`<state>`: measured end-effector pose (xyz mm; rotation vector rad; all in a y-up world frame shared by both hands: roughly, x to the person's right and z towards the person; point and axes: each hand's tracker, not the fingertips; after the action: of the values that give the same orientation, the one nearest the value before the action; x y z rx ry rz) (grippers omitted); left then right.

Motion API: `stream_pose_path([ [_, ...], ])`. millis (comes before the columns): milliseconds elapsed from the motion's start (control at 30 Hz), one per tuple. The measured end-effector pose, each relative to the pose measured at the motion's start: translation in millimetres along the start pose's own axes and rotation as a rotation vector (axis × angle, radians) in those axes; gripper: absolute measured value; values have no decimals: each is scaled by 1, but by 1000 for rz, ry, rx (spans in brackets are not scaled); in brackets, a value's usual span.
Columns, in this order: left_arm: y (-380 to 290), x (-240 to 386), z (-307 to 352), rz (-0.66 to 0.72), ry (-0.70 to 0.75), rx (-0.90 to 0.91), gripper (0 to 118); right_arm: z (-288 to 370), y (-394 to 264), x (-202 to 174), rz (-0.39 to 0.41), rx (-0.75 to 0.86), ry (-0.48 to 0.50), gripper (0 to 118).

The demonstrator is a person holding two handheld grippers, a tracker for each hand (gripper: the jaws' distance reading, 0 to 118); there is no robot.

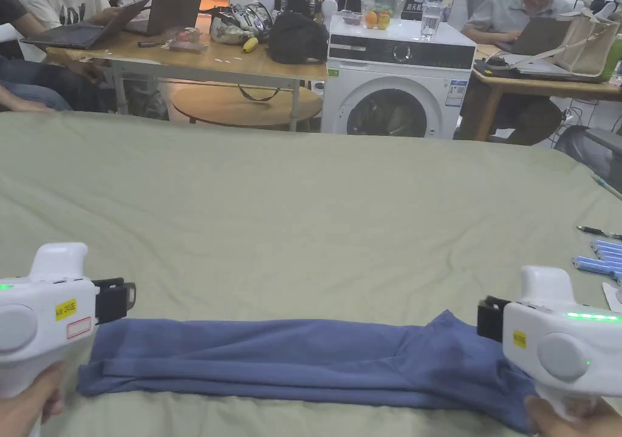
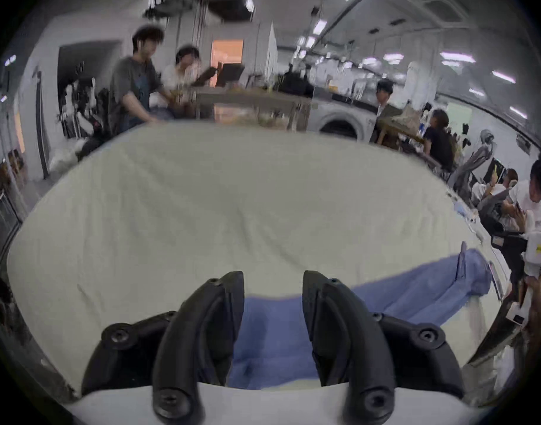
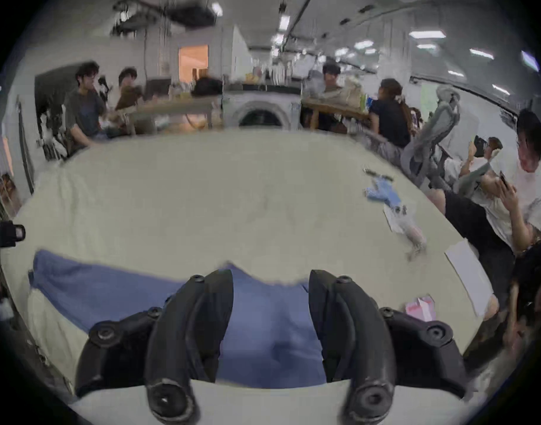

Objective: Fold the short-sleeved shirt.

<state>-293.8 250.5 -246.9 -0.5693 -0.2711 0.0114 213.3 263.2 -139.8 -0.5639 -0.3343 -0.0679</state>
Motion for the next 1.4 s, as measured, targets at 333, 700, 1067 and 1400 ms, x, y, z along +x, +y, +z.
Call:
stream_pose_path([
  [333,10,51,0,-79,49,288,14,11,5,-73,4,394,29,18],
  [700,13,5,7,45,-52,219,0,7,14,-122,-5,420,46,0],
  [1067,-14,-126,-29,419,-381,-301,0,-6,11,-184,118,380,203,0],
  [1400,-47,-146,-58,630,-646,-541,58,-15,2,-193,148,334,238,0],
])
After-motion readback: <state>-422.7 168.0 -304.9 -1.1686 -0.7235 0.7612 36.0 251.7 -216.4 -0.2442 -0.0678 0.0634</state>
